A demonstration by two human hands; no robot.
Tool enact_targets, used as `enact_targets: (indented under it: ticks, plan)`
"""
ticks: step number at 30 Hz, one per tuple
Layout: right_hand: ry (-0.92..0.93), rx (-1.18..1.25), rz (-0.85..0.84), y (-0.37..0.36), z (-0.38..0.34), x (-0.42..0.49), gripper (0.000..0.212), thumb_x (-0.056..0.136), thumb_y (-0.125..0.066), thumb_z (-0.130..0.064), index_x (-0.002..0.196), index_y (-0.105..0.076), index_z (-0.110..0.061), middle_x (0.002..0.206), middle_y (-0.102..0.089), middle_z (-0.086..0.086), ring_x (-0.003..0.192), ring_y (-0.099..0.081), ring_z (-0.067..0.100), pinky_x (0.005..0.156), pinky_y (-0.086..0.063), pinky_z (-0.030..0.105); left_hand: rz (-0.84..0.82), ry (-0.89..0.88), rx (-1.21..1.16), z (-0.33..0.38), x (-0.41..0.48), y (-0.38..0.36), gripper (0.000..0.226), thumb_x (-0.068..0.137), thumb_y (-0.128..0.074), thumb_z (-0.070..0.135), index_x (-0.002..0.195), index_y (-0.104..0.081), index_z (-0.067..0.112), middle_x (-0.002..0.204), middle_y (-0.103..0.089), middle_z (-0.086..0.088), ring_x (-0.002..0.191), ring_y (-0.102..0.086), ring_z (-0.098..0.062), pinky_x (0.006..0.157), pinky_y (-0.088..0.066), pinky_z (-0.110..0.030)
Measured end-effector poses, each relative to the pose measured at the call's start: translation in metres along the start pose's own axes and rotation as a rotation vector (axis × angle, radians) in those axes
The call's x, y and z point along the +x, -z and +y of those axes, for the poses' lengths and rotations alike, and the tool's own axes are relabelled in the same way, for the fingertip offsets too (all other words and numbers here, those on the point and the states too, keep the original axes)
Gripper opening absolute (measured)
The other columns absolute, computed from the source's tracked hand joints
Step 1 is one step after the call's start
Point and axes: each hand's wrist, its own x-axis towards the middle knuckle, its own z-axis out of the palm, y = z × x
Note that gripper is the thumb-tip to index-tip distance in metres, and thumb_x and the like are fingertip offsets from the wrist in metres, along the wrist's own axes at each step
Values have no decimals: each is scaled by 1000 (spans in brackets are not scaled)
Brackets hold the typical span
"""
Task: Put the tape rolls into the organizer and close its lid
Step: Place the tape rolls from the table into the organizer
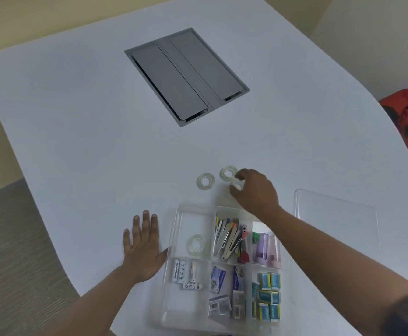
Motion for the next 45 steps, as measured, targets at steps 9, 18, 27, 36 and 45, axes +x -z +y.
enact_targets:
  ticks: [9, 18, 27, 36, 45]
  plan:
    - [-260, 121, -90, -23, 29, 29, 78, 66, -82, -52, 127, -53, -12, 120, -60, 6, 108, -59, 24, 76, -39, 27, -8, 1, 0, 1, 0, 1, 97, 89, -25, 69, 132, 45, 17, 137, 56, 2, 125, 53, -21, 110, 22, -50]
    - [-297, 42, -62, -25, 25, 23, 54, 65, -78, -41, 109, -57, -18, 101, -62, 1, 81, -57, 21, 65, -43, 28, -11, 0, -10, 1, -1, 2, 95, 90, -25, 67, 132, 44, 17, 140, 54, 1, 127, 51, -22, 111, 21, -51]
    - [56, 154, -16, -12, -12, -36, 49, 69, -74, -42, 112, -56, -26, 108, -58, -7, 88, -59, 17, 71, -48, 34, -13, -2, 1, 3, -2, 5, 94, 91, -26, 64, 133, 43, 17, 141, 53, -1, 128, 50, -24, 111, 21, -51]
    - [337, -124, -212, -50, -32, -84, 56, 81, -67, -46, 130, -46, -29, 121, -64, -6, 97, -66, 24, 75, -51, 36, 3, -16, -17, 2, -4, 5, 97, 88, -26, 70, 135, 41, 18, 142, 52, 0, 130, 48, -24, 110, 22, -51]
    - [480, -262, -164, -71, -38, -76, 42, 82, -68, -37, 117, -53, -20, 103, -68, 1, 93, -59, 26, 62, -41, 33, 18, -12, -16, 2, -2, 3, 97, 88, -26, 70, 136, 40, 17, 143, 50, -2, 131, 47, -25, 112, 20, -52]
